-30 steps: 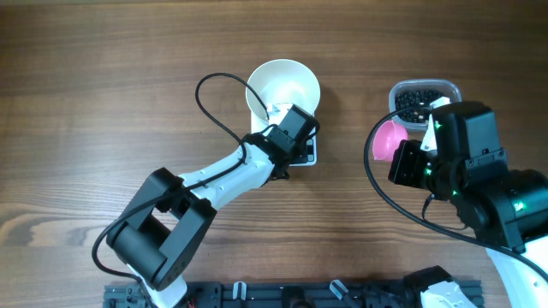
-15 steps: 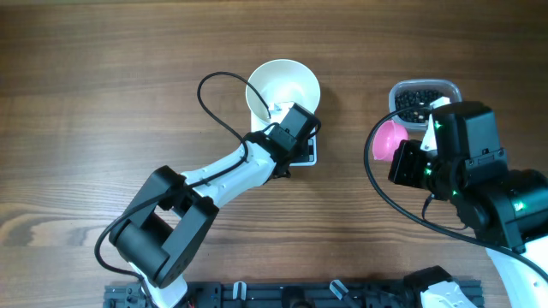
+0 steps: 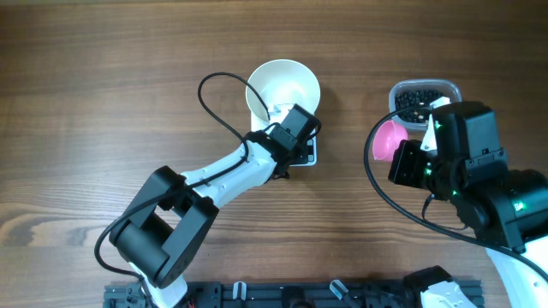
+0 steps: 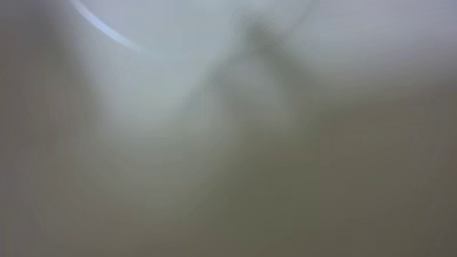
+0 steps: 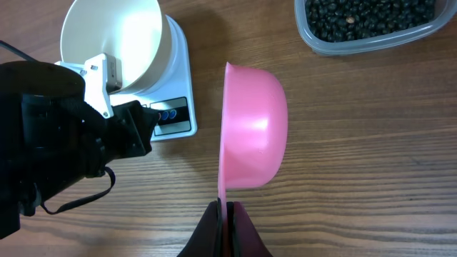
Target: Scoop item into bowl and weigh 150g on scale
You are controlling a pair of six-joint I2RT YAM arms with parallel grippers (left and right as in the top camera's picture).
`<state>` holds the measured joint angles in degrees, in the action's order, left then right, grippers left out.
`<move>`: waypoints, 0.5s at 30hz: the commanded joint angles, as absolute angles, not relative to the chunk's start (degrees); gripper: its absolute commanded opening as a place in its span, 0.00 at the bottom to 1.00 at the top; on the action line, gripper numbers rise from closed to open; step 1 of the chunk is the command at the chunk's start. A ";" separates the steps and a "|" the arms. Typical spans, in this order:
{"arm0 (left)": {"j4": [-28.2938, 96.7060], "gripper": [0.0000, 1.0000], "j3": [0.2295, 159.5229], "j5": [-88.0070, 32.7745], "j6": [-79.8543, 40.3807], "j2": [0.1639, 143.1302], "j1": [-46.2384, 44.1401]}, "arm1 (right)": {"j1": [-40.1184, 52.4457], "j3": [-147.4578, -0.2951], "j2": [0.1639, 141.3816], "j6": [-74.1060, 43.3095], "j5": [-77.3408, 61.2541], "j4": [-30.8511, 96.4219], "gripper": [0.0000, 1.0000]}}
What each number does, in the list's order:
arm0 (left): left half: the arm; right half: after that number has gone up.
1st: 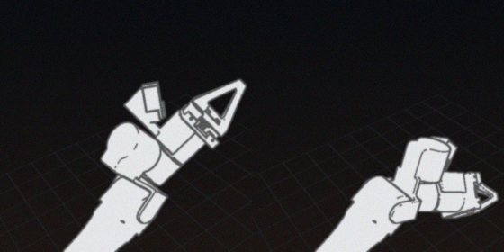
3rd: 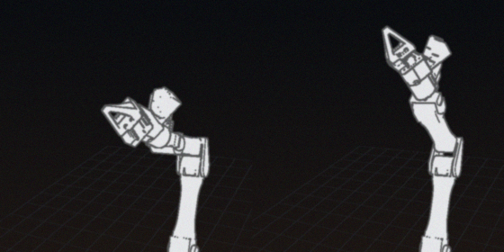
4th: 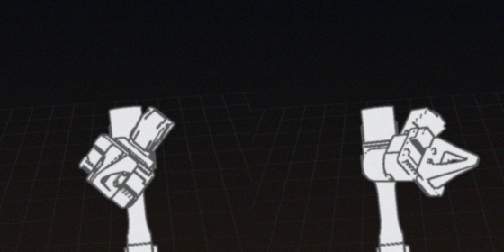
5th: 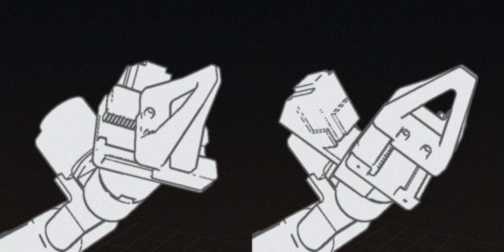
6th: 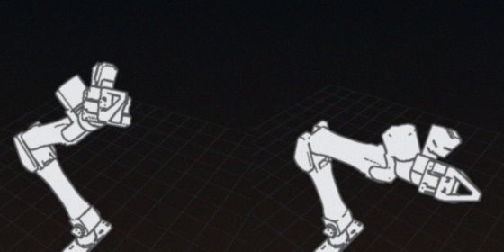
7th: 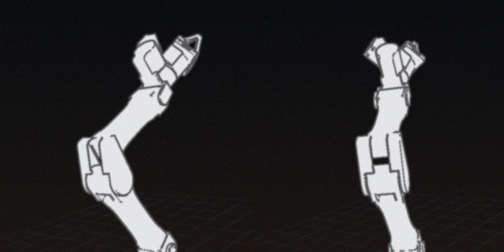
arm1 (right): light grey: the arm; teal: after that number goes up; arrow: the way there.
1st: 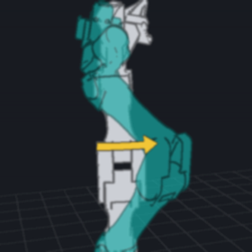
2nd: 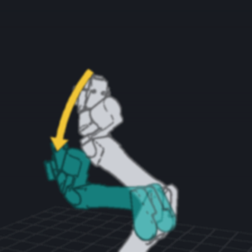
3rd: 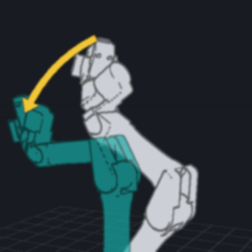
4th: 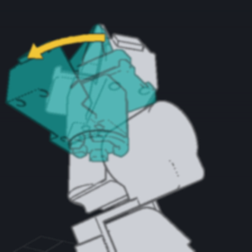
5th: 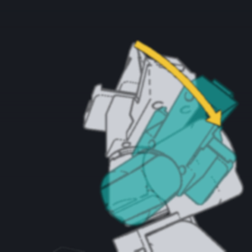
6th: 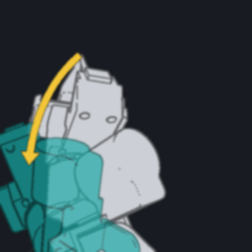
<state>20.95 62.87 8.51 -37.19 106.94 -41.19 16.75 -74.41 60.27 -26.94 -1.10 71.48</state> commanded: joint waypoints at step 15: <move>24.53 0.04 63.13 2.94 -37.91 104.81 -42.50 | 16.51 -75.66 60.16 -27.38 -1.41 70.02 0.04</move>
<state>22.46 63.02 7.05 -37.19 106.65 -42.09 16.75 -74.41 60.27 -26.94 -1.10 71.13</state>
